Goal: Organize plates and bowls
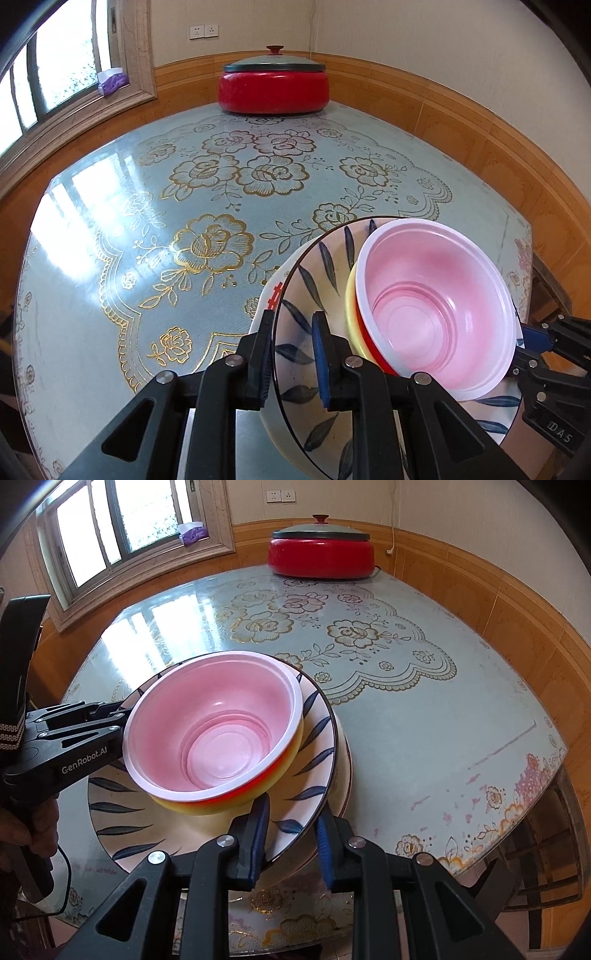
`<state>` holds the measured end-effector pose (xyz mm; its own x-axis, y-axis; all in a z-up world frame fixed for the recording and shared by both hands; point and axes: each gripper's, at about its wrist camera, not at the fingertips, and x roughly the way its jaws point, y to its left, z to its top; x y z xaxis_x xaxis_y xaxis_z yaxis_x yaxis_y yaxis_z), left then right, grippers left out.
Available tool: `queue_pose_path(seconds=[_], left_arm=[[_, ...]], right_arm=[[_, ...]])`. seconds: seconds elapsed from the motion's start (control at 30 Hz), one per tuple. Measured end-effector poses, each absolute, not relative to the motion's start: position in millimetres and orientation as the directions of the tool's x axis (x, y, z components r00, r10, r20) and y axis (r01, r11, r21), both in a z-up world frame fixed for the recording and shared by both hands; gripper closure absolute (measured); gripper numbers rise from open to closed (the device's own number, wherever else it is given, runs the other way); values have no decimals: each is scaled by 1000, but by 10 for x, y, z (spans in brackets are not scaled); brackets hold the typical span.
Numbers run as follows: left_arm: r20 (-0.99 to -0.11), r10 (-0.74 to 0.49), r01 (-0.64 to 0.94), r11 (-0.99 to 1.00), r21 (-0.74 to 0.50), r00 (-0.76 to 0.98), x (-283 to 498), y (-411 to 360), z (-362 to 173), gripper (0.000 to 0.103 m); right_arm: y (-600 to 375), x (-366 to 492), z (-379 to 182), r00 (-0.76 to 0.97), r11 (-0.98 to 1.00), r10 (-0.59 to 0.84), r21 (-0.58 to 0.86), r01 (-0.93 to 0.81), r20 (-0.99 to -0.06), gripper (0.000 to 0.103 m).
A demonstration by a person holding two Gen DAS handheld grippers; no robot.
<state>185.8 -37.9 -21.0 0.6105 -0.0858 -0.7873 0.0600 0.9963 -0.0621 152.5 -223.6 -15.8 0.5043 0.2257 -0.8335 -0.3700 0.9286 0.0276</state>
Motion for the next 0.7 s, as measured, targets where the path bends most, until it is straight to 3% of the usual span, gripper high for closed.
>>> queue_pose_path(seconds=[0.7], left_arm=[[-788,94,-165,986,-9,609,1632,-498,-196,80]], right_arm=[[-2304,1454,-148,573,920,274,37,-390,-772,77]])
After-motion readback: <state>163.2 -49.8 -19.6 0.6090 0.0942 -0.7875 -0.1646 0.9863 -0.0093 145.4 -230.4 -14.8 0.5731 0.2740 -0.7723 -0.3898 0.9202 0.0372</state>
